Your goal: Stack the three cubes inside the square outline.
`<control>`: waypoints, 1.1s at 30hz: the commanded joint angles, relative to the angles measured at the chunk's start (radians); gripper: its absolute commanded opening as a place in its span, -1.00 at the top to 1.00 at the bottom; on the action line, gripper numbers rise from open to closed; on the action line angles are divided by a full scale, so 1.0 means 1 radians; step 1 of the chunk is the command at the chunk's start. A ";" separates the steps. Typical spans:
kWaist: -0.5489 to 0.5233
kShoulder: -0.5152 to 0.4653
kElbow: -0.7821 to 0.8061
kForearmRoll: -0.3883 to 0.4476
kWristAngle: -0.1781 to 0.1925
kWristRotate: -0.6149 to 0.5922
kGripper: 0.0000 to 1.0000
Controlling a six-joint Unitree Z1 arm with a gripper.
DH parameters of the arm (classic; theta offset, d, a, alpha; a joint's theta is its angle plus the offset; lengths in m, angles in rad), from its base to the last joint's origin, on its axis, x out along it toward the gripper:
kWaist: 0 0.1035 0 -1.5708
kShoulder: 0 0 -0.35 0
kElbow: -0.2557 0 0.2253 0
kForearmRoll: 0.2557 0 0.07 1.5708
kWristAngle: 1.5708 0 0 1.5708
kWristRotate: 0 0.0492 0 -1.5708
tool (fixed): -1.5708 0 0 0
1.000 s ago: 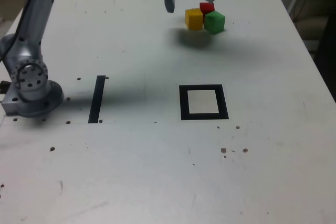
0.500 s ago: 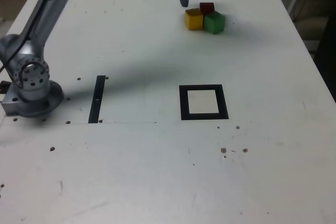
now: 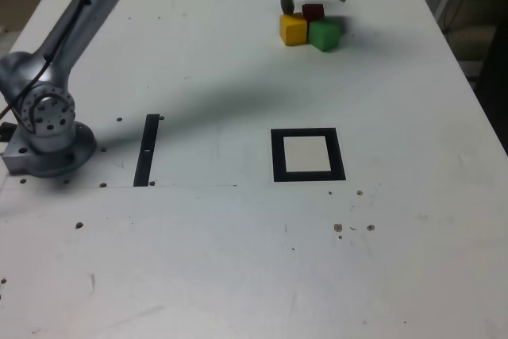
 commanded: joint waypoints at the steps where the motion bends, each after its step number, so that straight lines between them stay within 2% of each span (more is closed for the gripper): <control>1: 0.001 0.015 -0.014 0.003 0.001 0.002 -0.93; 5: 0.001 0.035 -0.029 0.004 0.001 0.002 -0.84; 9: 0.001 0.044 -0.038 0.004 0.001 0.003 -0.65; 21: -0.004 0.045 -0.033 0.003 0.002 0.011 0.23; 33: -0.005 0.044 -0.025 0.008 0.002 0.013 0.30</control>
